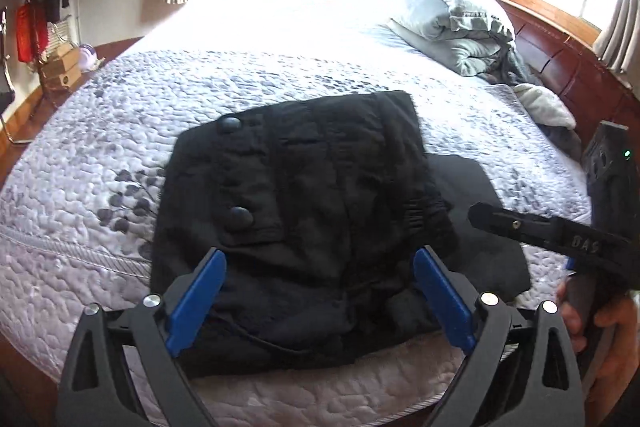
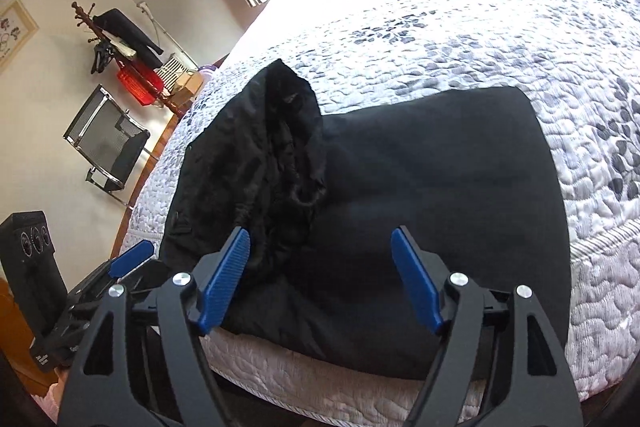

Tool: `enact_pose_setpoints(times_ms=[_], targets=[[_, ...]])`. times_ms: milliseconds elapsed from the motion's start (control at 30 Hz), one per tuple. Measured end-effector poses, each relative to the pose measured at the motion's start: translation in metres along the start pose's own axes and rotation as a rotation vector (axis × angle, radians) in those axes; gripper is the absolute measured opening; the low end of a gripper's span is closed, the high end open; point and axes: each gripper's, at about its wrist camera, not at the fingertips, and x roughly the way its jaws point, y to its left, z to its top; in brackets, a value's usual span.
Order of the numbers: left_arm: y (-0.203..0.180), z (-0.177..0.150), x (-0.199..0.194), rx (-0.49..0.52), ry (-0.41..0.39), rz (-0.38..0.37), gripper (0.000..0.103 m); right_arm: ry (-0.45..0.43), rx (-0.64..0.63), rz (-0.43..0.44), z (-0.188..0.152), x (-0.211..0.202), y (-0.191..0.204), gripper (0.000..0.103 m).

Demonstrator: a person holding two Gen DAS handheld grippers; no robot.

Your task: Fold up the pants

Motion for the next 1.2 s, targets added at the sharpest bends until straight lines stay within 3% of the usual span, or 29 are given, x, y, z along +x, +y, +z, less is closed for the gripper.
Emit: enact_pose_setpoints(times_ms=[100,300,367,467,633,900,1200], targets=[[0.019,0.004,0.016,0.0,0.042,0.103,0.096,0.028,-0.016,0.007,0.013,0.016,0.01,0.075],[0.049,0.006,0.033,-0.065,0.094,0.173,0.096,0.107,0.016,0.007,0.028,0.05,0.016,0.08],[0.053,0.002,0.038,-0.089,0.109,0.165,0.096,0.11,0.013,0.008,0.025,0.057,0.017,0.073],[0.059,-0.005,0.04,-0.114,0.123,0.167,0.1,0.125,0.023,0.056,0.02,0.067,0.014,0.041],[0.064,-0.008,0.043,-0.163,0.15,0.141,0.1,0.101,-0.053,0.022,0.016,0.061,0.026,0.023],[0.061,-0.003,0.032,-0.191,0.148,0.125,0.099,0.026,-0.042,0.095,0.023,0.022,0.029,0.017],[0.033,0.016,0.01,-0.168,0.085,0.066,0.099,-0.065,-0.054,0.069,0.035,-0.043,0.019,0.017]])
